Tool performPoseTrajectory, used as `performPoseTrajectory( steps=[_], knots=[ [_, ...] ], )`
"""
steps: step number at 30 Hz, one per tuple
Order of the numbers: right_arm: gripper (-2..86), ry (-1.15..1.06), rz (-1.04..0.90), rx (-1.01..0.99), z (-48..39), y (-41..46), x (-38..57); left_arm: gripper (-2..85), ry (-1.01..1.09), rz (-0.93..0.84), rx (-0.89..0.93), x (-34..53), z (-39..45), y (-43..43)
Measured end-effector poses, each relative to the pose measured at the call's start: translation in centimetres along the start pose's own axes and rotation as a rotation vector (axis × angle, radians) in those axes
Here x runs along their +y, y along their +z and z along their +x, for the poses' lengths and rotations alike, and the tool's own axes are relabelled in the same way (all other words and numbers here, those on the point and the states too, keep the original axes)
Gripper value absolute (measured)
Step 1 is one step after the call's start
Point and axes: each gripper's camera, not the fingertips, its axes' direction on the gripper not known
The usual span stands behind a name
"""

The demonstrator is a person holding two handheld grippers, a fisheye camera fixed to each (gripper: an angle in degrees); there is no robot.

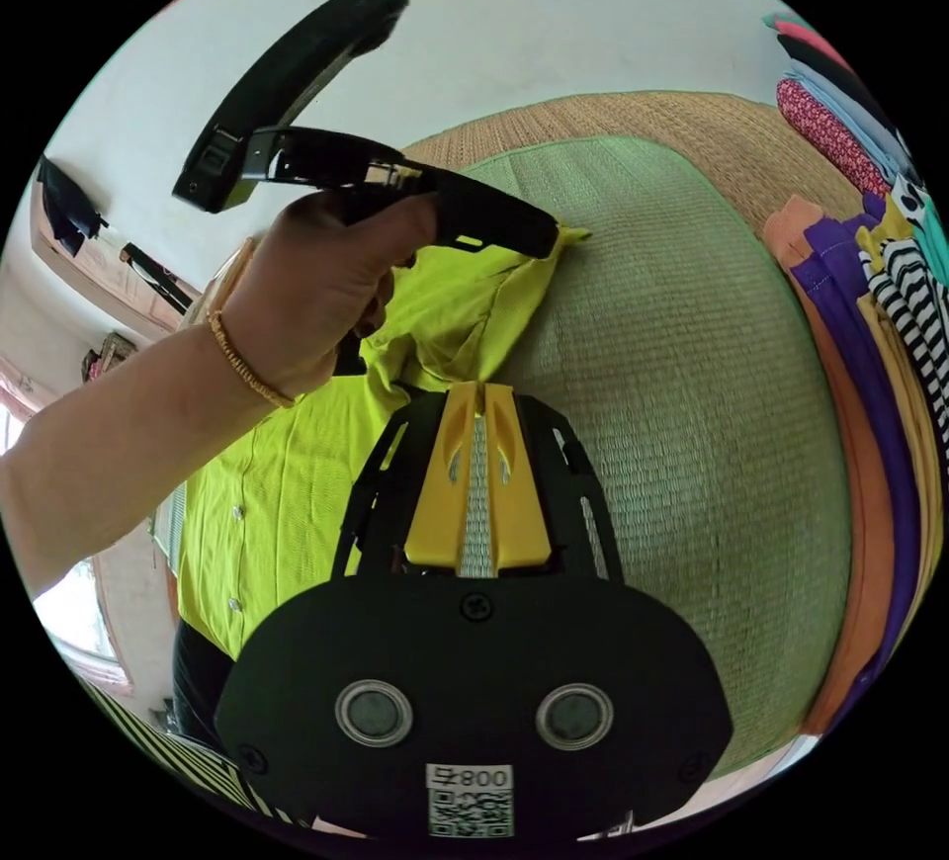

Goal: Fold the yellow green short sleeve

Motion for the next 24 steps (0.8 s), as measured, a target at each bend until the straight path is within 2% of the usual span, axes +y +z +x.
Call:
performPoseTrajectory(
  steps=[9, 15, 19, 24],
  knots=[
    [0.9, -0.062, 0.138, -0.044, -1.1, -3.1, -0.2, 0.8, -0.217, 0.277, 0.302, 3.5, -11.4, -7.2],
    [0.8, -0.286, 0.17, 0.024, -7.3, -3.4, -1.0, 1.0, -0.397, 0.411, 0.427, 9.8, -19.7, -9.9],
    [0.7, -0.442, 0.119, 0.049, -11.9, -1.0, -0.5, 1.5, -0.51, 0.431, 0.484, 13.8, -23.9, -9.1],
    [0.8, -0.544, -0.001, 0.027, -15.1, 3.7, 0.8, 4.0, -0.644, 0.356, 0.51, 18.1, -28.8, -6.6]
  ],
)
